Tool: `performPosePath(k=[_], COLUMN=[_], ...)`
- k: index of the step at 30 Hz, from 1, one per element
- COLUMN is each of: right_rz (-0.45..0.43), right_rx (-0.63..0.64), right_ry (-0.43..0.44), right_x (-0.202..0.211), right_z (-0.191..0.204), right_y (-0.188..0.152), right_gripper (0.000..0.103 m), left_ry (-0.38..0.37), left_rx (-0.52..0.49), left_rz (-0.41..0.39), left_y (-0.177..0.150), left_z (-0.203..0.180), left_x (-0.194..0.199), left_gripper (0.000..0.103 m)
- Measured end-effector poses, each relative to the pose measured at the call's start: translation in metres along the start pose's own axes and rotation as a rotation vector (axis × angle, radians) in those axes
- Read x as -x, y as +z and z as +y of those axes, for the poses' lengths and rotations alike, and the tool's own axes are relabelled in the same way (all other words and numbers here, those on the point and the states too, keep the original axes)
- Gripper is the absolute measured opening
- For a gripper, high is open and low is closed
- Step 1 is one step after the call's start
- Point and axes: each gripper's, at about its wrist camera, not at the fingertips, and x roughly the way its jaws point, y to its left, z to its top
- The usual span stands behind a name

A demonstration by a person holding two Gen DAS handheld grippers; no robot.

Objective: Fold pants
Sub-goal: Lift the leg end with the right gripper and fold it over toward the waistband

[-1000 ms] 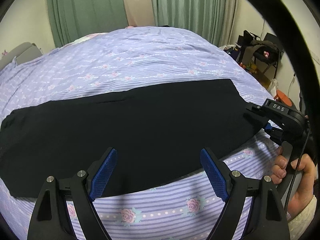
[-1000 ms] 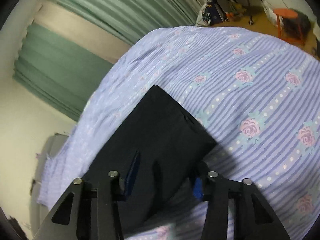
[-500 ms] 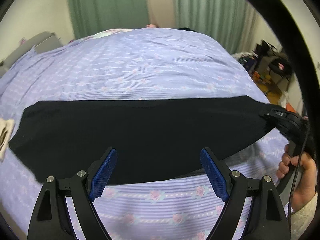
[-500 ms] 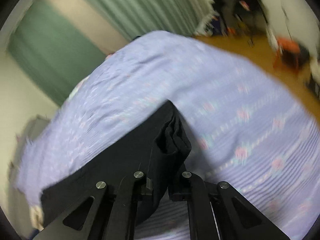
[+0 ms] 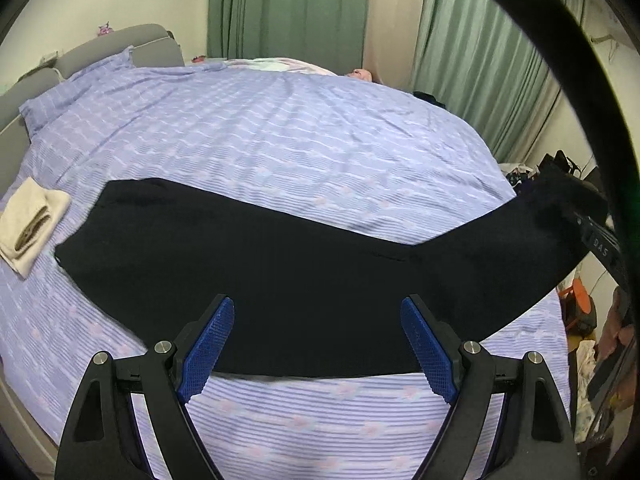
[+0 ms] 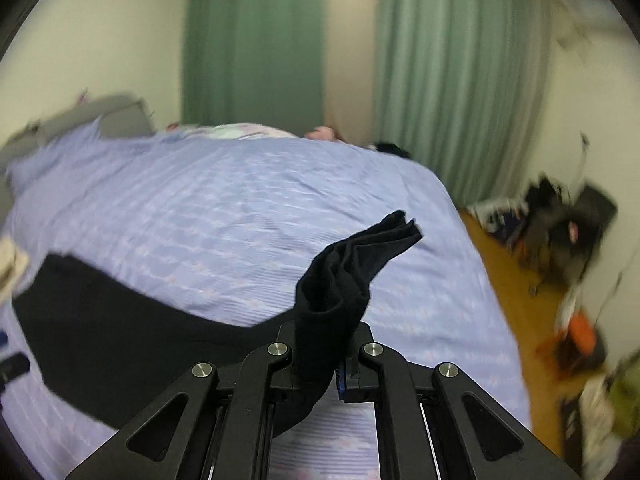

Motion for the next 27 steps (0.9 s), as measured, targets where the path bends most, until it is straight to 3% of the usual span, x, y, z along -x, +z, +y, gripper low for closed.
performPosePath(k=[3, 8, 14, 20, 24, 27], right_rz=[-0.010, 0.040, 0.222, 0.341, 0.414, 0.395], right_rx=[0.166, 0.295, 0.317, 0.315, 0.273, 0.221], right_ry=[-0.015, 0.047, 0.163, 0.215, 0.280, 0.348], right_x=[0.002, -0.022, -0.094, -0.126, -0.133, -0.112], right_z=[0.070, 0.175, 0.288, 0.339, 0.350, 0.344], right_y=[0.014, 0.015, -0.036, -0.088, -0.102, -0.099], right_gripper=[0.008, 0.008, 0.008, 0.009, 0.046, 0.052], left_ry=[-0.001, 0.021, 0.063, 0.077, 0.086, 0.066], left_rx=[0.011, -0.001, 0.001, 0.017, 0.005, 0.002], left_rz=[-0.007, -0.013, 0.031, 0.086, 0.091, 0.087], left_y=[0.007, 0.013, 0.000, -0.013, -0.006, 0.002], left_z=[0.036, 0.099, 0.177, 0.218, 0.232, 0.236], left_x=[0.005, 0.001, -0.028, -0.054, -0.067, -0.076], left_gripper=[0.086, 0.086, 0.086, 0.086, 0.086, 0.086])
